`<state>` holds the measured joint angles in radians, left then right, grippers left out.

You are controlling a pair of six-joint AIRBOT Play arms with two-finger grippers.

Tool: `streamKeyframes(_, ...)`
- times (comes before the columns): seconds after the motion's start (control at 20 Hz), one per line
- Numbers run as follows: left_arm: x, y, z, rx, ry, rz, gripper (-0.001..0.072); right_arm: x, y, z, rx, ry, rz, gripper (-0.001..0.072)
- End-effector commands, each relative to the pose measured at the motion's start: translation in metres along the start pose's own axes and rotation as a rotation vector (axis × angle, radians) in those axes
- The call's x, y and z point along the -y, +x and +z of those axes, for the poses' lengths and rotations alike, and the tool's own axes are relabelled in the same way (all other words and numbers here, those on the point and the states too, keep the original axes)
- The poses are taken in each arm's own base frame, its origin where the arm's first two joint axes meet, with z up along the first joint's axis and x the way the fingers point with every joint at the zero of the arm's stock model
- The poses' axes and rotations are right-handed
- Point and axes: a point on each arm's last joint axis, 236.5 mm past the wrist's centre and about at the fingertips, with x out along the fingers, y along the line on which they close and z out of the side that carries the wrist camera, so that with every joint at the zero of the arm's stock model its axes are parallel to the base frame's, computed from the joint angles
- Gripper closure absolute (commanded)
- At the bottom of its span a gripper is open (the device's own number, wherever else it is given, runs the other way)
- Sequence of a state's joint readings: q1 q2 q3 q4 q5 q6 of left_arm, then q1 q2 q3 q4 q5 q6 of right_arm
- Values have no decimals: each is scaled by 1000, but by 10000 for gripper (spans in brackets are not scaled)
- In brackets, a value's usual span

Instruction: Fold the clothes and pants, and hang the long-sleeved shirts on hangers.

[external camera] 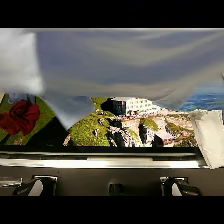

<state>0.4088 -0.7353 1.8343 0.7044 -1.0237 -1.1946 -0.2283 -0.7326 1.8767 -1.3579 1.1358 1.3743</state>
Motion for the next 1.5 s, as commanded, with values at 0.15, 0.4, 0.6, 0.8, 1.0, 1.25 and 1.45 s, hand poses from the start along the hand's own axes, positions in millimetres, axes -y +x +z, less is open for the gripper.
streamKeyframes(0.15,33,-46,46,126,28,36,679,10,-70,55,223,31,-90,674)
streamKeyframes(0.4,0,-14,-34,-179,-91,51,680,15,-19,-9,-55,105,-81,675)
streamKeyframes(0.6,-46,34,-213,-665,-402,2,680,-1,63,-210,-860,226,21,678)
streamKeyframes(0.8,-46,59,-420,-985,-662,-7,679,-18,123,-390,-1280,331,73,678)
streamKeyframes(1.0,-48,73,-554,-1136,-831,91,680,-58,169,-490,-1408,514,127,678)
streamKeyframes(1.25,-88,136,-595,-1025,-839,177,679,-63,286,-504,-1022,529,47,676)
streamKeyframes(1.45,-115,188,-587,-885,-756,203,679,-28,341,-491,-755,655,-86,676)
